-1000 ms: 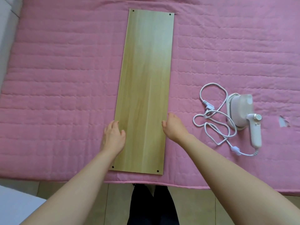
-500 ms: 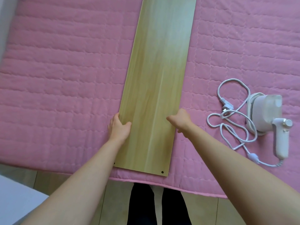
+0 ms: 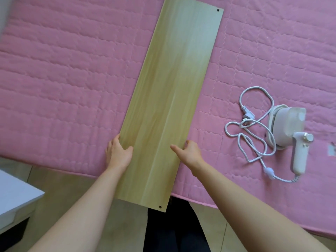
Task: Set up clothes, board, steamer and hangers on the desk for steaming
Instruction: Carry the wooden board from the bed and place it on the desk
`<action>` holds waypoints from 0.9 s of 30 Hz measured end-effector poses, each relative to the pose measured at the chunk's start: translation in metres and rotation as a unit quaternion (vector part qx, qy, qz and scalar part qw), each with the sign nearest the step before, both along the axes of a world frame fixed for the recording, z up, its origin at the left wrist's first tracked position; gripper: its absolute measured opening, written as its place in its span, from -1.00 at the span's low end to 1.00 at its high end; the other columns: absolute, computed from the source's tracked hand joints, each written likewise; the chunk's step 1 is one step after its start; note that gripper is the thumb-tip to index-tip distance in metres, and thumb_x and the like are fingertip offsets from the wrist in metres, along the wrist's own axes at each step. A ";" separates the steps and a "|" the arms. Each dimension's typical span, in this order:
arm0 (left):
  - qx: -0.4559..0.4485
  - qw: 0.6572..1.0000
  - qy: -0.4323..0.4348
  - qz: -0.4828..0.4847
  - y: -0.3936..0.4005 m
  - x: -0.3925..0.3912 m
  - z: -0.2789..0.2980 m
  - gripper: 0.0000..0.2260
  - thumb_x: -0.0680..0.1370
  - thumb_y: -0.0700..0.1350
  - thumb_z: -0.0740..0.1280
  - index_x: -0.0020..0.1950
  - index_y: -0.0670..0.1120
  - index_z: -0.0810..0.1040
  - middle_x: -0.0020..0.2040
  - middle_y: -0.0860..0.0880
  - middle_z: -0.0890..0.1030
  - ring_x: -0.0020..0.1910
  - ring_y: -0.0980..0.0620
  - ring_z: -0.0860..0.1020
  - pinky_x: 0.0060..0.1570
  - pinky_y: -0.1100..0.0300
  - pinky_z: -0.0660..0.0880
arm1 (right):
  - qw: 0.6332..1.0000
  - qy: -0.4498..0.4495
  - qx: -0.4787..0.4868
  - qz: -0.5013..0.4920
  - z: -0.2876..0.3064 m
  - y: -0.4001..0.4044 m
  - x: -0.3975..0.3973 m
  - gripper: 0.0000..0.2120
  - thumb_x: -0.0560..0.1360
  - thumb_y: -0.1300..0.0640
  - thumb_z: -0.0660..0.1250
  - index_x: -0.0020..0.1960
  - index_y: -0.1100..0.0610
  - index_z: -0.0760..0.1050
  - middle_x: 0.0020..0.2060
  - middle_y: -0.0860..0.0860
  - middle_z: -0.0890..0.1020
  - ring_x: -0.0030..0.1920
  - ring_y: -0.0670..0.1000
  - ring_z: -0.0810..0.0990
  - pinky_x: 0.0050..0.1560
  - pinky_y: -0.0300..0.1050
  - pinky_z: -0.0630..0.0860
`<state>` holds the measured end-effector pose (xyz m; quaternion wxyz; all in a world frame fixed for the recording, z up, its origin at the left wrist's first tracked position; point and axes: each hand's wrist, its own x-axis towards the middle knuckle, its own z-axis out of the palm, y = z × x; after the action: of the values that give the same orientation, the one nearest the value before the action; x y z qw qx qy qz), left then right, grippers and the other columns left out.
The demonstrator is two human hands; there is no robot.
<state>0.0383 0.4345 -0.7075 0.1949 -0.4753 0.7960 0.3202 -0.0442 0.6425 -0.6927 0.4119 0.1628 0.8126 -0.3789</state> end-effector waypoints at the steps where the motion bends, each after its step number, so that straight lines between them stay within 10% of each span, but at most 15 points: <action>1: -0.001 1.000 -0.011 0.009 0.000 0.010 0.001 -0.38 0.48 -0.10 0.35 0.50 -0.09 0.22 0.44 -0.18 0.30 0.42 -0.18 0.25 0.42 -0.02 0.18 | 1.000 -0.006 -0.004 0.007 0.000 0.001 0.011 -0.72 0.45 -0.03 0.39 0.04 0.13 0.47 -0.10 -0.01 0.55 -0.02 0.04 0.49 -0.06 -0.16 0.39; 11: -0.030 0.992 -0.105 -0.069 -0.014 0.015 0.000 -0.48 0.51 -0.10 0.29 0.42 -0.24 0.26 0.35 -0.27 0.33 0.32 -0.30 0.36 0.31 -0.08 0.31 | 0.989 -0.117 0.019 0.087 -0.007 0.006 0.012 -0.78 0.48 0.07 0.28 -0.27 0.14 0.35 -0.36 0.07 0.37 -0.32 0.05 0.32 -0.26 -0.12 0.27; 21: -0.012 0.997 -0.013 -0.071 -0.026 -0.082 -0.007 -0.45 0.51 -0.06 0.28 0.47 -0.14 0.25 0.37 -0.25 0.36 0.34 -0.29 0.33 0.35 -0.03 0.27 | 0.994 -0.100 0.039 0.038 -0.004 -0.002 -0.078 -0.65 0.54 0.12 0.20 0.20 0.35 0.47 -0.09 0.15 0.56 0.04 0.19 0.62 0.18 0.11 0.45; 27: -0.009 0.997 0.005 -0.076 -0.031 -0.080 -0.011 -0.44 0.50 -0.05 0.29 0.48 -0.12 0.26 0.38 -0.23 0.37 0.36 -0.25 0.33 0.38 0.01 0.24 | 0.994 -0.088 0.051 0.041 -0.006 -0.019 -0.077 -0.90 0.46 0.15 0.20 -0.10 0.16 0.47 -0.05 0.17 0.63 -0.02 0.17 0.66 -0.21 -0.13 0.38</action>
<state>-0.0416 0.4034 -0.7189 0.2102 -0.4134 0.8339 0.2993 -0.1213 0.6238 -0.6992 0.4879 0.1826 0.7978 -0.3036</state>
